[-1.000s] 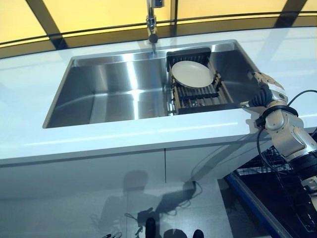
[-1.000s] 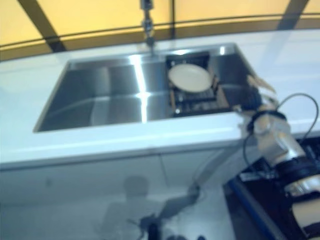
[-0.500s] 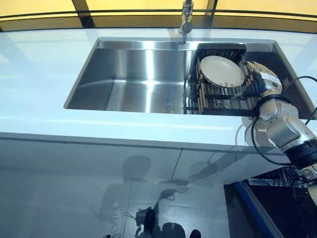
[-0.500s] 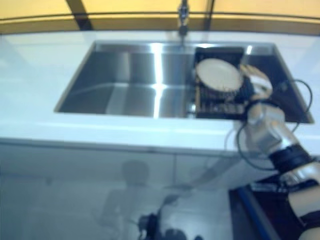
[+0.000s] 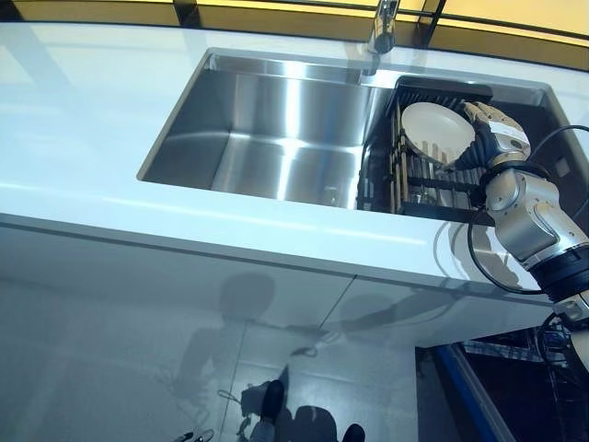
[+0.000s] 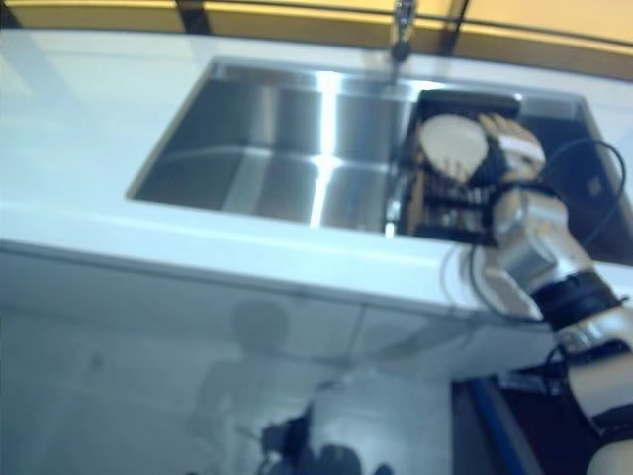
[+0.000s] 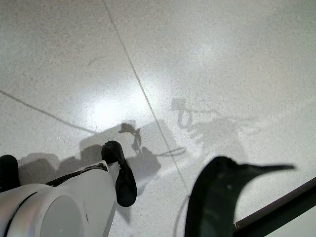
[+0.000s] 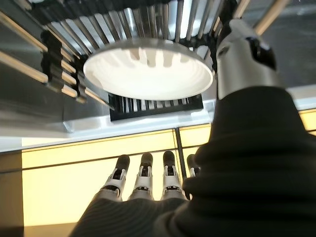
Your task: Take plates into dishwasher
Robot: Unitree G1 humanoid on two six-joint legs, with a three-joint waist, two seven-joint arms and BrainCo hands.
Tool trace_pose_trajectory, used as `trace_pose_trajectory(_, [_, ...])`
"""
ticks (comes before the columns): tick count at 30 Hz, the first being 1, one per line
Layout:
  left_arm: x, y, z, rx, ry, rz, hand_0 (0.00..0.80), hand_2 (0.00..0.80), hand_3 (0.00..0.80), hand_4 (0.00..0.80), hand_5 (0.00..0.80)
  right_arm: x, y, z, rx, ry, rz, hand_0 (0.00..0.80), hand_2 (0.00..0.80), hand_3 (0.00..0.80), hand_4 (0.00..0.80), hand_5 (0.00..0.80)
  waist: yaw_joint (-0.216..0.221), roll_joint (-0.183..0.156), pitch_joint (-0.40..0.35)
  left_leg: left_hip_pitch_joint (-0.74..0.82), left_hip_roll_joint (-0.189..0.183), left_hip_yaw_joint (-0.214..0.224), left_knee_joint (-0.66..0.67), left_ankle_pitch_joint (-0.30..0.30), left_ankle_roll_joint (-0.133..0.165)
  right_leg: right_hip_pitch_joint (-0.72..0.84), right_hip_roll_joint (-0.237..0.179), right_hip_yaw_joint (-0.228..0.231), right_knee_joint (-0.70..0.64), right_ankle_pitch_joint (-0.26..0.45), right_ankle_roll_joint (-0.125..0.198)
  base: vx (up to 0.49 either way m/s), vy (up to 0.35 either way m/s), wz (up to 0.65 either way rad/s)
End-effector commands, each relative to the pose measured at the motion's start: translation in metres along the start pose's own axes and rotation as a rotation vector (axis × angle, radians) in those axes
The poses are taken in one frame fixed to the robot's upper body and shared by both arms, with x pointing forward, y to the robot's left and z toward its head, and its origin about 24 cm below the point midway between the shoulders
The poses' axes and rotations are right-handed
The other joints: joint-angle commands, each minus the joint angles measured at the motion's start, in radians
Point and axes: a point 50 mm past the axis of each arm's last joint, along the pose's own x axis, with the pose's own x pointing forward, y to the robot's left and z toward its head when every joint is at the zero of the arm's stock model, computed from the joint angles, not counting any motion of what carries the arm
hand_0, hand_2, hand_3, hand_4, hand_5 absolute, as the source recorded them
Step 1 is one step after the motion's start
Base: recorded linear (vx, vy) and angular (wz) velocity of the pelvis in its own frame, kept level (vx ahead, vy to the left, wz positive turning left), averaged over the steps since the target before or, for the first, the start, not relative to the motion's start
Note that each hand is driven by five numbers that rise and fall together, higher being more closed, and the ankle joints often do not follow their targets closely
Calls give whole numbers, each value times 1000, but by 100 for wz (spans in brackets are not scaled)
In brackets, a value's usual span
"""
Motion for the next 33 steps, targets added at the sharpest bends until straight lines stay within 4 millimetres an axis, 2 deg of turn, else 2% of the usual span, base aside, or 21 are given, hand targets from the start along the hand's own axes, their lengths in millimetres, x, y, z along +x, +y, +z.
trace_pose_trajectory(1, [-7, 9, -14, -4, 1, 3, 0, 0, 0, 0, 0, 7, -41, 5, -132, -30, -117, 0, 0, 0, 0, 0, 17, -9, -8, 28, 12, 66, 10, -108, 20, -70, -33, -3, 140, -64, 30, 21, -13, 5])
trace_pose_trajectory(4, [-6, 3, -12, -2, -14, -7, 0, 0, 0, 0, 0, 7, -39, 0, -143, -15, -111, 0, 0, 0, 0, 0, 17, -4, 2, 23, 13, 65, 12, -107, 19, -75, -34, -7, 146, -66, 27, 8, -7, 2])
trace_pose_trajectory(14, [-7, 1, -3, -39, -91, -43, 0, 0, 0, 0, 0, 5, -39, -8, -153, 7, -103, 0, 0, 0, 0, 0, 12, 16, 27, 15, 11, 68, 12, -104, 18, -93, -38, -7, 153, -66, 25, 0, 0, 0])
trace_pose_trajectory(33, [-8, -6, -3, -109, -106, -72, 0, 0, 0, 0, 0, 10, -55, -4, -181, 36, -170, 0, 0, 0, 0, 0, 14, 49, 62, -41, 3, 72, 19, -88, 20, -160, -50, -4, 166, -50, 27, 26, 13, 1])
